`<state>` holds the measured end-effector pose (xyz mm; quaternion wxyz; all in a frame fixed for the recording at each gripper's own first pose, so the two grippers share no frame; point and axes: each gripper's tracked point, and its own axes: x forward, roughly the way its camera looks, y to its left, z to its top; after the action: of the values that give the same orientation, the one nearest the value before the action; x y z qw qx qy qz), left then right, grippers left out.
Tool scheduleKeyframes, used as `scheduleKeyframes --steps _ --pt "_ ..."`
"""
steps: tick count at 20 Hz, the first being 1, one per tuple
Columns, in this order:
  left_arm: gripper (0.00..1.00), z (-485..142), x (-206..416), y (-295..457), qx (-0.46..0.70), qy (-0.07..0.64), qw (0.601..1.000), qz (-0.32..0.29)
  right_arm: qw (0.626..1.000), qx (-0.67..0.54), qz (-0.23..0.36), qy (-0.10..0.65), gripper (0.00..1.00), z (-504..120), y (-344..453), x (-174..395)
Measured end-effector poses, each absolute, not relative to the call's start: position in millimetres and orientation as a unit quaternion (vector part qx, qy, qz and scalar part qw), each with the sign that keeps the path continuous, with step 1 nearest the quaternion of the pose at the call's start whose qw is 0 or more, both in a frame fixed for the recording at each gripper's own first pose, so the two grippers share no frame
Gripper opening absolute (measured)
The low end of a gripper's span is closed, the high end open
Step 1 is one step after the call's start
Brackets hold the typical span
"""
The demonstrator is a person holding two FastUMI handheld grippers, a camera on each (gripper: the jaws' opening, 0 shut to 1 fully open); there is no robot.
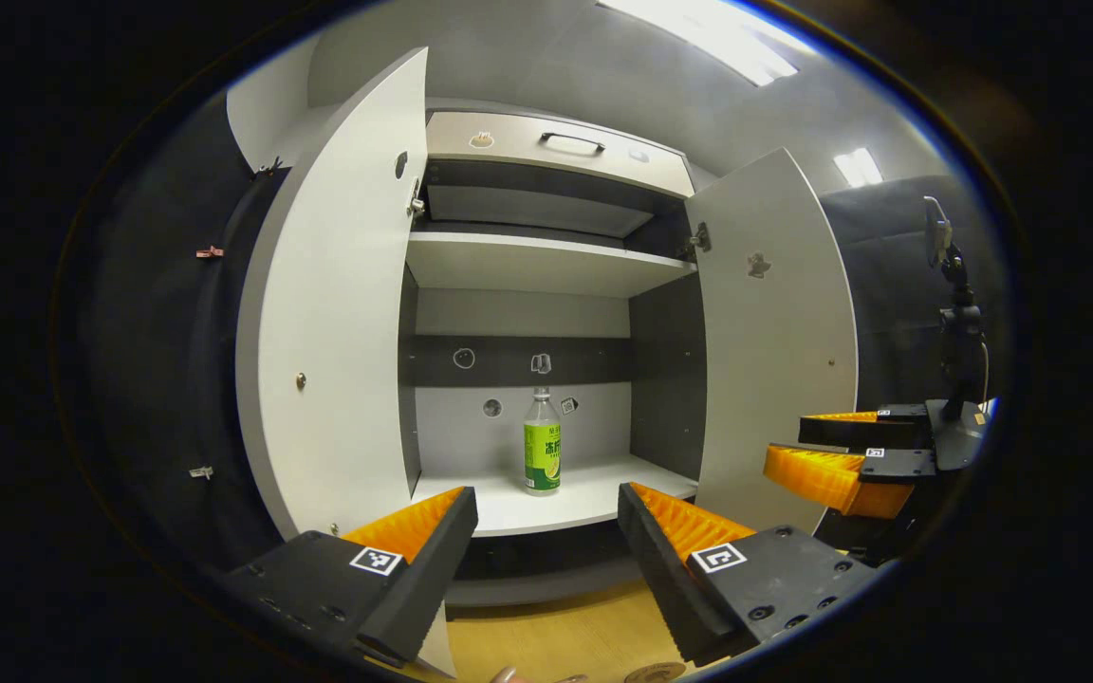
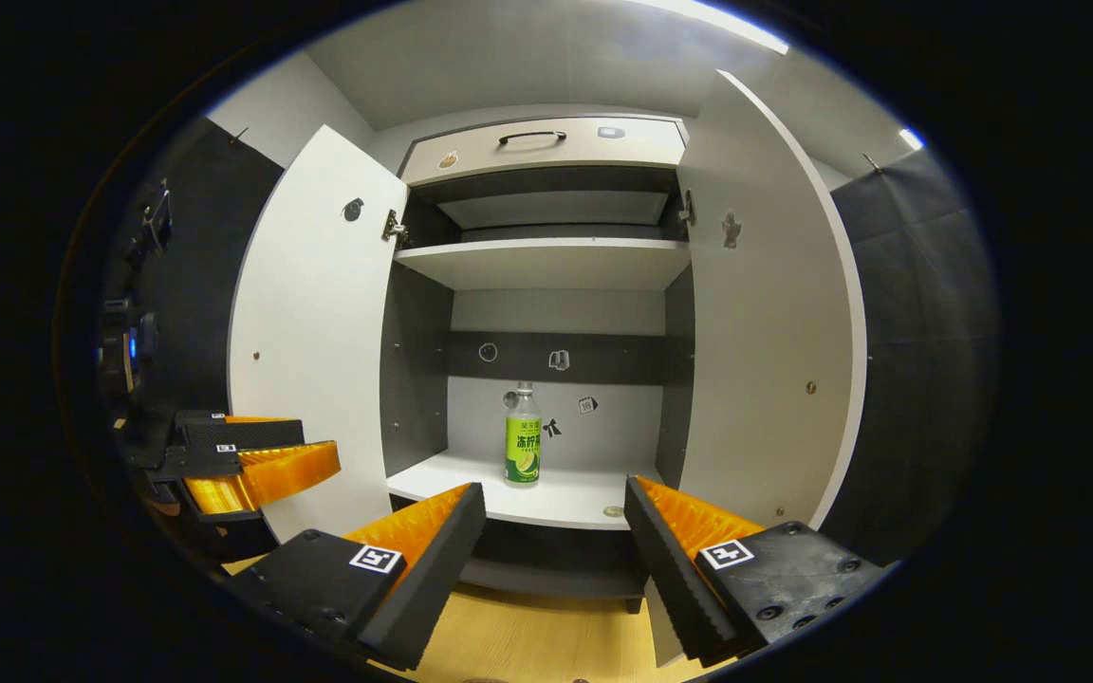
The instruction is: Grasp the bottle in the cabinet with the left hand and place it on the coaster, then close the right door with the right hand and the left door with the left hand.
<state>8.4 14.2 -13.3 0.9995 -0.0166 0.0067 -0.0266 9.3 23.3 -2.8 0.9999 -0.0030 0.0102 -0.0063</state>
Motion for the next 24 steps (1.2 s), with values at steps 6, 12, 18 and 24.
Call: scheduleKeyframes --steps 6,12,18,24 --pt "0.95 -16.0 7.8 10.2 -0.016 0.01 0.999 -0.049 1.0 -0.006 -0.019 0.013 0.98 -2.8 28.9 5.5" --pt "0.95 -18.5 20.5 2.3 -0.014 0.013 0.997 -0.075 0.999 -0.008 -0.037 0.009 0.98 0.5 28.3 0.8" --pt "0.95 -24.1 71.9 -11.6 -0.017 0.011 0.996 -0.081 1.0 -0.014 -0.007 0.014 0.98 -9.5 24.9 20.5" --pt "0.95 -28.3 167.4 -15.4 -0.003 -0.001 0.998 -0.059 0.999 -0.021 0.031 -0.007 0.98 -12.9 16.6 51.6"
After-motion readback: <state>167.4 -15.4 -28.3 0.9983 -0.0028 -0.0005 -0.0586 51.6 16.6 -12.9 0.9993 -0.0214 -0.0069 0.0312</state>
